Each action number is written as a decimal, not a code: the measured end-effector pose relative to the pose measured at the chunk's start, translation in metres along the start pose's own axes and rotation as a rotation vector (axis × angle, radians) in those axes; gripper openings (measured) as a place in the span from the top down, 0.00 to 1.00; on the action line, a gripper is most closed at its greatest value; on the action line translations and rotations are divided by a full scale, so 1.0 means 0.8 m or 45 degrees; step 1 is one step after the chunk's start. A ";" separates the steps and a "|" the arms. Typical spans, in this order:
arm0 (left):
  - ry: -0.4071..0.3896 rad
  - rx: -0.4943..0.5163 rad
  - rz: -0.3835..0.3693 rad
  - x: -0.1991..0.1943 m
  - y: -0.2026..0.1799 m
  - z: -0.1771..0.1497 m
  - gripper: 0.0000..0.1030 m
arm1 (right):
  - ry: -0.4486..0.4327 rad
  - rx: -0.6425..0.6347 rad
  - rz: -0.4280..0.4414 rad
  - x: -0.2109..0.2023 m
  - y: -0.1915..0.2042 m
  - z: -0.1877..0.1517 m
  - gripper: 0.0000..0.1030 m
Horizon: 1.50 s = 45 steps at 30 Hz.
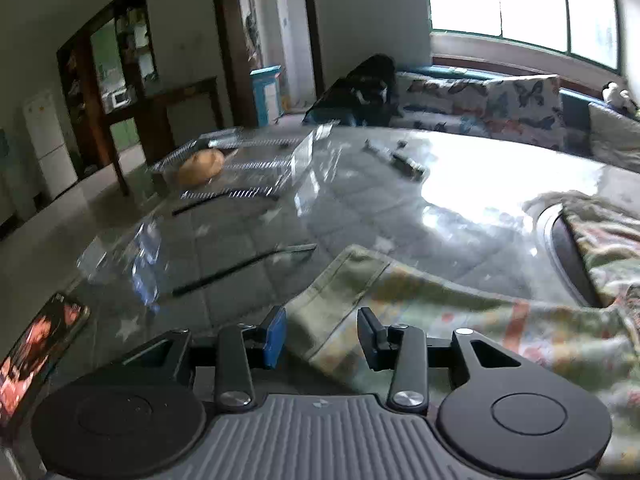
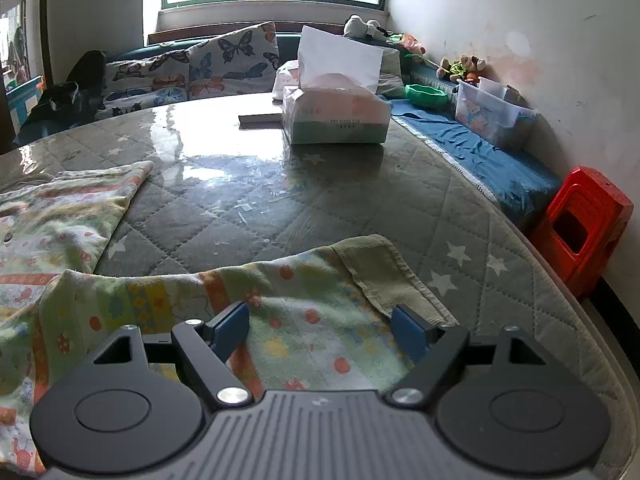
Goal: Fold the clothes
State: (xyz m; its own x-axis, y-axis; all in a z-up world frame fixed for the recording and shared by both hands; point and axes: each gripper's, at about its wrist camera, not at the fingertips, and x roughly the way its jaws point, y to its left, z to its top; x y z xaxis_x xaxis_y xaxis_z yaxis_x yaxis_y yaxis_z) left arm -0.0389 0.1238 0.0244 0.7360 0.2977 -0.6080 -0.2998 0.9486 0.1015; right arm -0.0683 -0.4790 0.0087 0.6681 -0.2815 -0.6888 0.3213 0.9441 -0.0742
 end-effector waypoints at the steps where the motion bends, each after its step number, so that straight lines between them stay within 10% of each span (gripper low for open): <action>1: 0.002 -0.006 -0.009 0.000 0.000 -0.001 0.60 | -0.002 -0.001 0.000 0.000 0.000 0.000 0.22; 9: -0.008 0.010 0.009 0.016 -0.005 0.003 1.00 | -0.004 -0.003 -0.005 0.000 -0.001 0.000 0.20; 18: -0.004 -0.016 0.003 0.017 0.001 0.019 1.00 | -0.009 -0.005 -0.021 0.002 -0.001 0.000 0.17; 34: 0.005 0.314 -0.679 -0.083 -0.185 0.000 0.96 | -0.013 0.010 0.016 -0.024 0.001 -0.014 0.17; 45: 0.085 0.473 -0.855 -0.095 -0.253 -0.042 0.96 | -0.032 0.071 0.085 -0.055 -0.003 -0.032 0.17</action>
State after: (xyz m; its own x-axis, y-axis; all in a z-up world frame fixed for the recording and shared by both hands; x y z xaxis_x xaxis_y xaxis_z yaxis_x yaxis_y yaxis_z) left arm -0.0543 -0.0944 0.0235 0.6464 -0.3507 -0.6776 0.4305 0.9009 -0.0556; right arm -0.1154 -0.4647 0.0205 0.7057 -0.2235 -0.6724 0.3123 0.9499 0.0120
